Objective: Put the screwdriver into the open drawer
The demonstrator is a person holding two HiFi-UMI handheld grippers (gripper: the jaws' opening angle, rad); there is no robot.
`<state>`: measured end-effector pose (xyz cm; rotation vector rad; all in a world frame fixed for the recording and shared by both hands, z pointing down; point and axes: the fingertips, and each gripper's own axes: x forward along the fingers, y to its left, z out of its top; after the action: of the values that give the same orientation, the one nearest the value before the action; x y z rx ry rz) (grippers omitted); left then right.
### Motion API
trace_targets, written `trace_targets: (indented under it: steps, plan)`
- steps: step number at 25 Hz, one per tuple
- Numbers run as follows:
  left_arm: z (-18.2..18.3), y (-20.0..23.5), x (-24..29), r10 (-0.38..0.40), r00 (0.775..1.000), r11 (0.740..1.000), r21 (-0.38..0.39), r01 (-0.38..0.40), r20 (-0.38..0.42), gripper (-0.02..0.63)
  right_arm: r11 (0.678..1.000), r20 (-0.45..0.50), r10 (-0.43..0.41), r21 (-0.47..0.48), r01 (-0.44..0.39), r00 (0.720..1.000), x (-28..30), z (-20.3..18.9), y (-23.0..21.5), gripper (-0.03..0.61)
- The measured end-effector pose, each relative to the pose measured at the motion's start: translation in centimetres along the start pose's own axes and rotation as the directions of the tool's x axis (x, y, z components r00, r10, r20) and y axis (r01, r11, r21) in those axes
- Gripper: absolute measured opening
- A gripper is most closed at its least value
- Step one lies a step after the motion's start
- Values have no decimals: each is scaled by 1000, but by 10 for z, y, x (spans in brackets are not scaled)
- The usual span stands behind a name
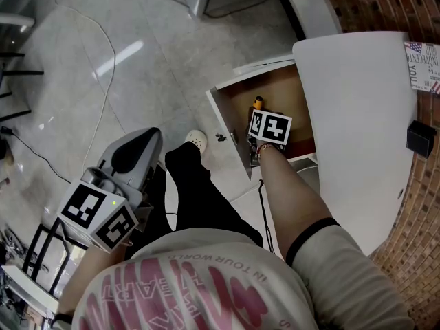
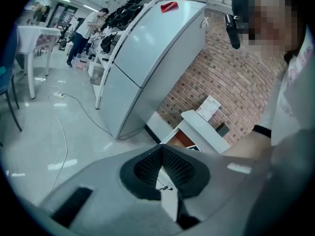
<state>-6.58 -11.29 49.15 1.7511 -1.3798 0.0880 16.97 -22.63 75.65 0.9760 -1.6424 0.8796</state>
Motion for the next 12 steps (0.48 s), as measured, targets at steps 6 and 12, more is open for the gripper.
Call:
trace_targets:
  steps: [6, 12]
  plan:
    - [4, 1, 3, 1, 1000, 1000, -2, -1, 5, 2, 1000, -8, 2, -4, -2, 1000, 3, 3, 3, 124]
    - [0, 2, 2, 12, 1000, 1000, -13, -12, 2, 2, 1000, -15, 5, -13, -5, 1000, 6, 2, 3, 124]
